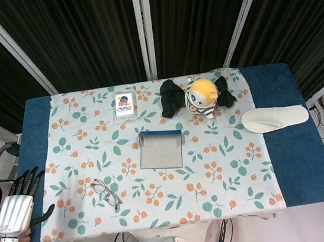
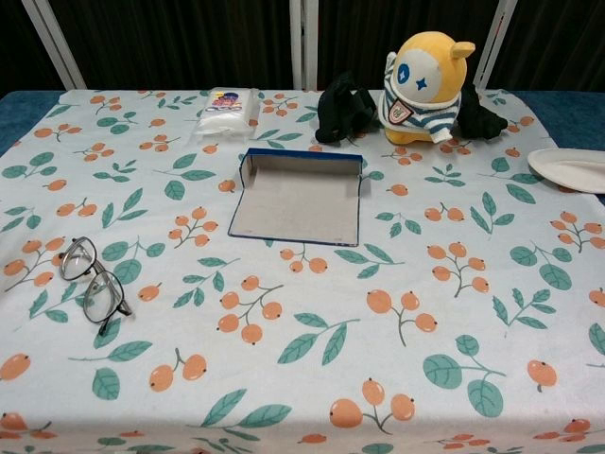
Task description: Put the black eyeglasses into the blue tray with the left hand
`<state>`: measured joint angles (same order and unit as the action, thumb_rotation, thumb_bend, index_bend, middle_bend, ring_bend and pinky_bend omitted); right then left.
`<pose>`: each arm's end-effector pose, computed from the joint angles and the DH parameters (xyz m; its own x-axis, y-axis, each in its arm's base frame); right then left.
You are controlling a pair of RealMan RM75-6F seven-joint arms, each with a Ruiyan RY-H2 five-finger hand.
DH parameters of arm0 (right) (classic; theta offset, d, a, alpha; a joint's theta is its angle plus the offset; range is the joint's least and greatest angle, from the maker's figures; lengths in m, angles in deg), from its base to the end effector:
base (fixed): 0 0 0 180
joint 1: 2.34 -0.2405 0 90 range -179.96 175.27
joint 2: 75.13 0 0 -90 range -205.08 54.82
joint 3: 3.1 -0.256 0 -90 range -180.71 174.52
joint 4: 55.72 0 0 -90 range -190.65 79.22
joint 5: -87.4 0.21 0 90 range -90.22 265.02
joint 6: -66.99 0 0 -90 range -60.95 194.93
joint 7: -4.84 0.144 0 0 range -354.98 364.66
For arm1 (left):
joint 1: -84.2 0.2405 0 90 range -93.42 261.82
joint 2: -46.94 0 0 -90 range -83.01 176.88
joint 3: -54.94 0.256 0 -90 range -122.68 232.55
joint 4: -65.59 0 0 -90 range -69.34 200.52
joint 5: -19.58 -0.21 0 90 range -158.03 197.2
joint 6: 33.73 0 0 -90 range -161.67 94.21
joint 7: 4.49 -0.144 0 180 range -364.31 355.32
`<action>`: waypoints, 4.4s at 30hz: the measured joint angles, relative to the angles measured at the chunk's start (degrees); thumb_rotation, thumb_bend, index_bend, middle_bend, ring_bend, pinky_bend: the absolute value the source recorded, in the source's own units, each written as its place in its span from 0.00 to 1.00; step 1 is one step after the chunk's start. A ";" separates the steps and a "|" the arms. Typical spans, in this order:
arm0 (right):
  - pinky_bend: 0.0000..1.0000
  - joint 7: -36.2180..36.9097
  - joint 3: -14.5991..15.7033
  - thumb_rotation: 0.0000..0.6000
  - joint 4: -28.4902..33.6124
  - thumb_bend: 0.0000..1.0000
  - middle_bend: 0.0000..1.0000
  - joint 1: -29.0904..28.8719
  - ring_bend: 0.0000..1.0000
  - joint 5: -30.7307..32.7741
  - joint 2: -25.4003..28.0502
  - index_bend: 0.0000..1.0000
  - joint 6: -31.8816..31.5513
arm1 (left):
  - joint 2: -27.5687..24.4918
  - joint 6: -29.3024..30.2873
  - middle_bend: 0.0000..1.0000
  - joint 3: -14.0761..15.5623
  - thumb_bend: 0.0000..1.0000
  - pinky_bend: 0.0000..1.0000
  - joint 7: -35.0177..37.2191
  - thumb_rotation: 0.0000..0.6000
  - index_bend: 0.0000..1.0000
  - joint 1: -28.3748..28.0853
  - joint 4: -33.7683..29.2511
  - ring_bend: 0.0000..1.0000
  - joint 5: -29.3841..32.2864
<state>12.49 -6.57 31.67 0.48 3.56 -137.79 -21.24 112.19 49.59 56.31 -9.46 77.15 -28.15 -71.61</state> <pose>-0.3509 -0.1387 0.1880 0.3784 0.0256 0.9253 -0.9166 0.1502 0.3706 -0.2932 0.1748 0.1319 0.4502 0.0831 0.8890 0.8884 -0.1414 -0.4367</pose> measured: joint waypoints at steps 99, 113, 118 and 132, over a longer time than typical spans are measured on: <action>0.00 3.08 -1.09 1.00 -1.19 0.20 0.00 2.14 0.00 2.18 1.85 0.00 -0.71 | 36.80 -34.91 0.06 -12.24 0.37 0.12 -30.51 1.00 0.49 -47.82 37.29 0.00 37.79; 0.00 2.09 -1.15 1.00 -0.48 0.20 0.00 1.95 0.00 2.63 1.83 0.00 -0.11 | 34.15 -36.29 0.06 -12.42 0.36 0.12 -26.11 1.00 0.19 -45.87 39.74 0.00 36.65; 0.00 2.29 -1.32 1.00 -0.57 0.20 0.00 2.08 0.00 3.11 1.88 0.00 -0.13 | 33.22 -36.41 0.05 -12.80 0.29 0.12 -27.62 1.00 0.02 -45.06 38.34 0.00 39.07; 0.00 2.63 -1.42 1.00 -0.94 0.20 0.00 2.19 0.00 3.08 1.64 0.00 -0.34 | 31.60 -34.14 0.03 -13.20 0.07 0.12 -26.26 1.00 0.00 -42.49 31.65 0.00 40.22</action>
<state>15.12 -7.99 30.73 2.66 6.64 -136.15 -21.58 143.79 15.45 43.10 -35.73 34.66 3.50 -31.39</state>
